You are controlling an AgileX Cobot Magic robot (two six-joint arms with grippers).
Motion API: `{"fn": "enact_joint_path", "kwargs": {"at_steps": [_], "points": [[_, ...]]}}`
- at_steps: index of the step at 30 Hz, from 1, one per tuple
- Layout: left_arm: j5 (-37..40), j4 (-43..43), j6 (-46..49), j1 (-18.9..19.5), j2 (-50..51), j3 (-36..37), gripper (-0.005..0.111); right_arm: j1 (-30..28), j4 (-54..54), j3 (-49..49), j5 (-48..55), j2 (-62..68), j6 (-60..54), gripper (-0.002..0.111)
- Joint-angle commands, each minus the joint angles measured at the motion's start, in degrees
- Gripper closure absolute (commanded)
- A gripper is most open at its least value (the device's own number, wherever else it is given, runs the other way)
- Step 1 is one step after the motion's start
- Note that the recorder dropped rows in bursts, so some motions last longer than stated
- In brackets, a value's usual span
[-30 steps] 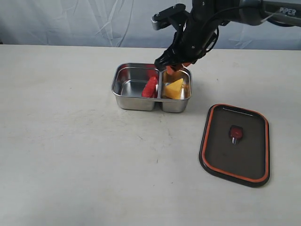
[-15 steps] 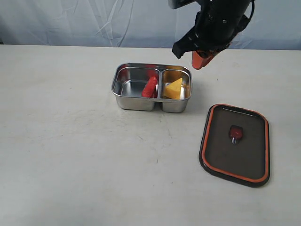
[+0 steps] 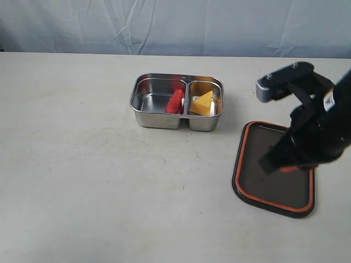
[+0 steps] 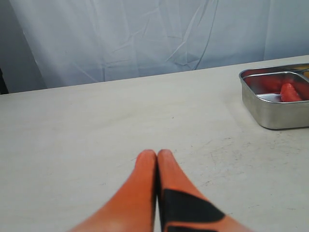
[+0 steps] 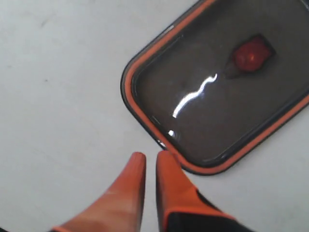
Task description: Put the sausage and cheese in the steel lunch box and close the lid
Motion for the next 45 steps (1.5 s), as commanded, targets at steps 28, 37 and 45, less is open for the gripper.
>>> {"fn": "enact_joint_path", "kwargs": {"at_steps": [28,37,45], "points": [[-0.9,0.0,-0.1,-0.3,-0.2,0.1,0.107,-0.3,-13.4,19.1,-23.7,5.9,-6.6,0.053],[-0.9,0.0,-0.1,-0.3,-0.2,0.1,0.107,-0.3,-18.0,19.1,-23.2,5.9,-7.6,0.053],[-0.9,0.0,-0.1,-0.3,-0.2,0.1,0.107,-0.3,-17.6,19.2,-22.5,9.2,-7.9,0.053]]}}
